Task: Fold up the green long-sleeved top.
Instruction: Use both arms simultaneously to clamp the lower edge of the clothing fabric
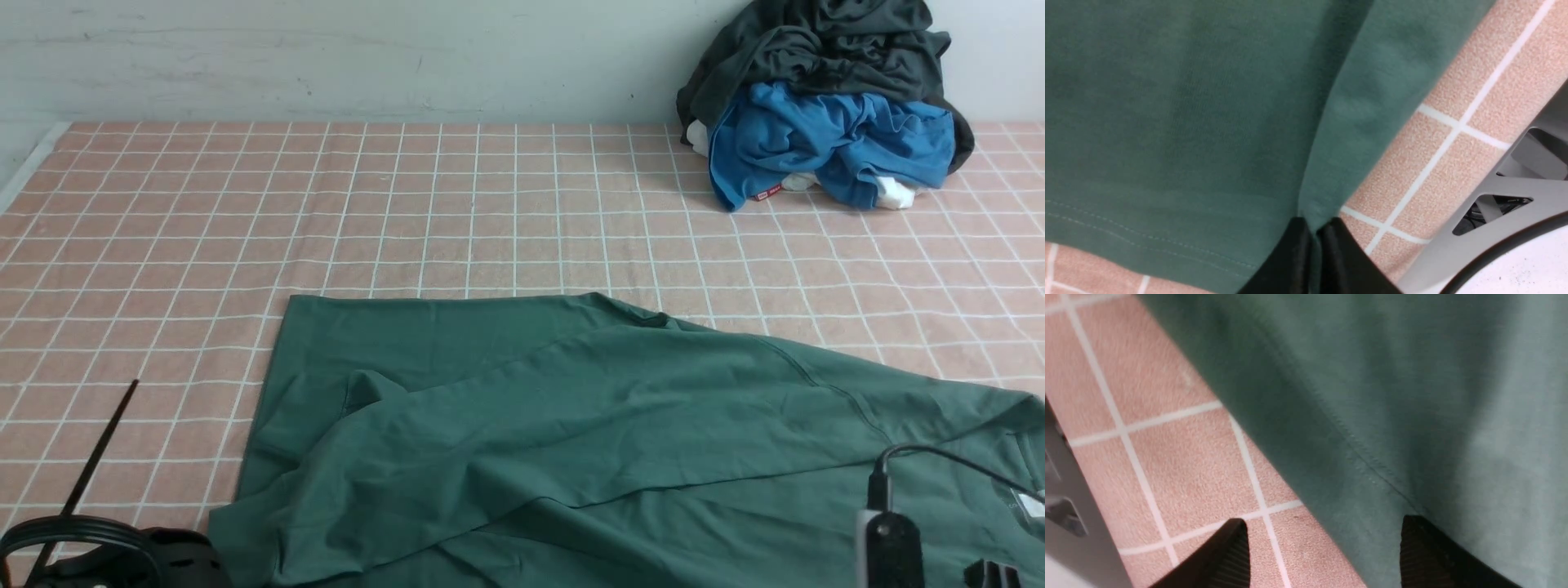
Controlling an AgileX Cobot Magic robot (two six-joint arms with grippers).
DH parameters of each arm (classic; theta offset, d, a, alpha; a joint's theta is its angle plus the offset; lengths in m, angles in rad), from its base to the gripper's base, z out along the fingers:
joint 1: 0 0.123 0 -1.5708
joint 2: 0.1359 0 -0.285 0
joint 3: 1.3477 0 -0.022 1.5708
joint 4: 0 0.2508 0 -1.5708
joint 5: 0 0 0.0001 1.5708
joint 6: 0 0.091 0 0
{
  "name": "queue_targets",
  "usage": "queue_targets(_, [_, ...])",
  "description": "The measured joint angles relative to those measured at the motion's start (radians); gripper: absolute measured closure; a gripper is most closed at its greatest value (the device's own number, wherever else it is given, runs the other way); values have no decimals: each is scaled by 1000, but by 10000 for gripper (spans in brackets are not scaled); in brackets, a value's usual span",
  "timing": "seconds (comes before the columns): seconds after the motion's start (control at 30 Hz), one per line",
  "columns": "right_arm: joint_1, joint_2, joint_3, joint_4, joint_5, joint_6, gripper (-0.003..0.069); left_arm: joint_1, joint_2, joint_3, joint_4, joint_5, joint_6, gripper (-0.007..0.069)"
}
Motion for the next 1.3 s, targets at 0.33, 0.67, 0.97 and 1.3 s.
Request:
queue_targets(0.33, [0, 103, 22, -117, -198, -58, 199, 0, 0, 0, -1, -4, 0, 608])
queue_targets(0.67, [0, 141, 21, -131, -154, -107, 199, 1, 0, 0, -1, -6, 0, 608])
queue_targets(0.97, [0, 132, 22, -106, -175, -173, 199, 1, 0, 0, -1, -19, 0, 608])
queue_targets(1.3, [1, 168, 34, -98, -178, -216, 268, 1, 0, 0, -1, -25, 0, 608])
